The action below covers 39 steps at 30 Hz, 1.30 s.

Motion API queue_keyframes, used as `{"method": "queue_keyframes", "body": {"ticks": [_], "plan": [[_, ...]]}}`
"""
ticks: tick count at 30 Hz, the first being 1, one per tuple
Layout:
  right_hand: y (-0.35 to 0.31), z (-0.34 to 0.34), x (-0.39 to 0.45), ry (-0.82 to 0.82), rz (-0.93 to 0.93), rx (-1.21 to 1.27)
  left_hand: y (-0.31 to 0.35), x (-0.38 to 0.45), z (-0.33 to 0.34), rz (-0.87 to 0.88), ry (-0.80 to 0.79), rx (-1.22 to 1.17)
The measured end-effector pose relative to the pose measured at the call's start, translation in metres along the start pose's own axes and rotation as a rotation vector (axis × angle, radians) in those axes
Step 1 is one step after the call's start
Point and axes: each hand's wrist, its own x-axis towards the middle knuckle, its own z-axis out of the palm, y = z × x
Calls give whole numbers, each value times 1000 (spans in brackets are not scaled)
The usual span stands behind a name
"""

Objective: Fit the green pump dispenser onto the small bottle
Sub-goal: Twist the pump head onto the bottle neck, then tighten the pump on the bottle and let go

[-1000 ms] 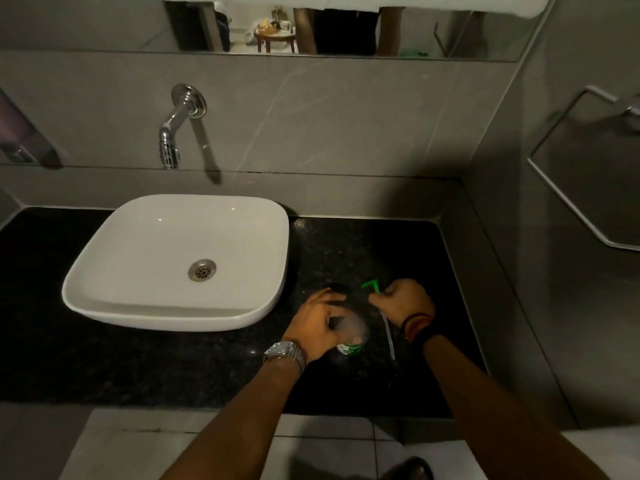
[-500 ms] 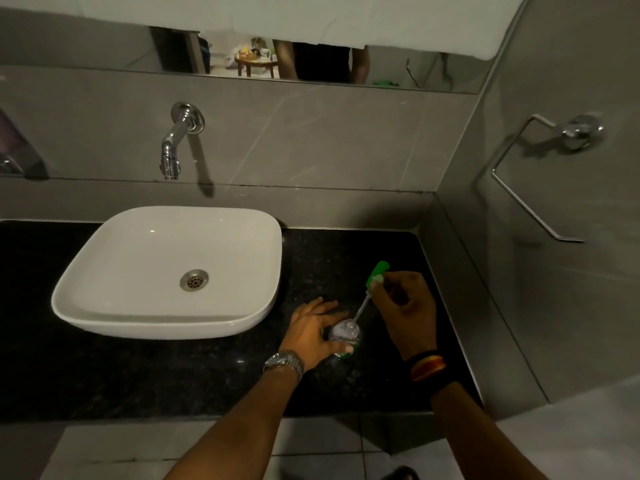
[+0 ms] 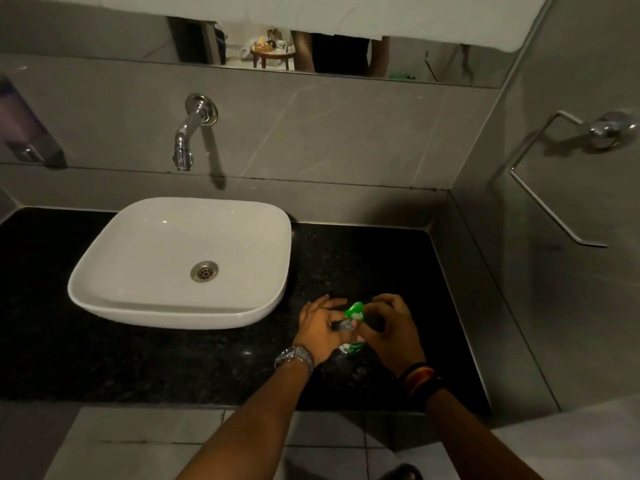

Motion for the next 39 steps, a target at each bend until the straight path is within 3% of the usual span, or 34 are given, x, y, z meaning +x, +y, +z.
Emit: {"method": "queue_keyframes", "body": {"ticks": [4, 9, 13, 15, 18, 23, 28, 32, 39], "plan": [[3, -1, 3, -83, -61, -95, -1, -3, 2, -23, 16, -97], [-9, 4, 1, 71, 16, -203, -4, -4, 5, -23, 37, -69], [-4, 5, 1, -28, 13, -64, -7, -5, 10, -34, 75, -55], [-2, 3, 0, -8, -25, -95, -7, -5, 11, -31, 94, -68], [-11, 6, 2, 65, 60, -149, -8, -3, 13, -35, 124, -59], [-5, 12, -4, -39, 63, 83, -7, -2, 11, -29, 101, -39], [-10, 13, 0, 72, 202, 37, -5, -4, 10, -33, 120, -17], [-5, 13, -3, -37, 122, 185, -4, -2, 9, -32, 113, -15], [-9, 12, 4, 71, 105, -14, -4, -2, 10, -53, 106, -5]]}}
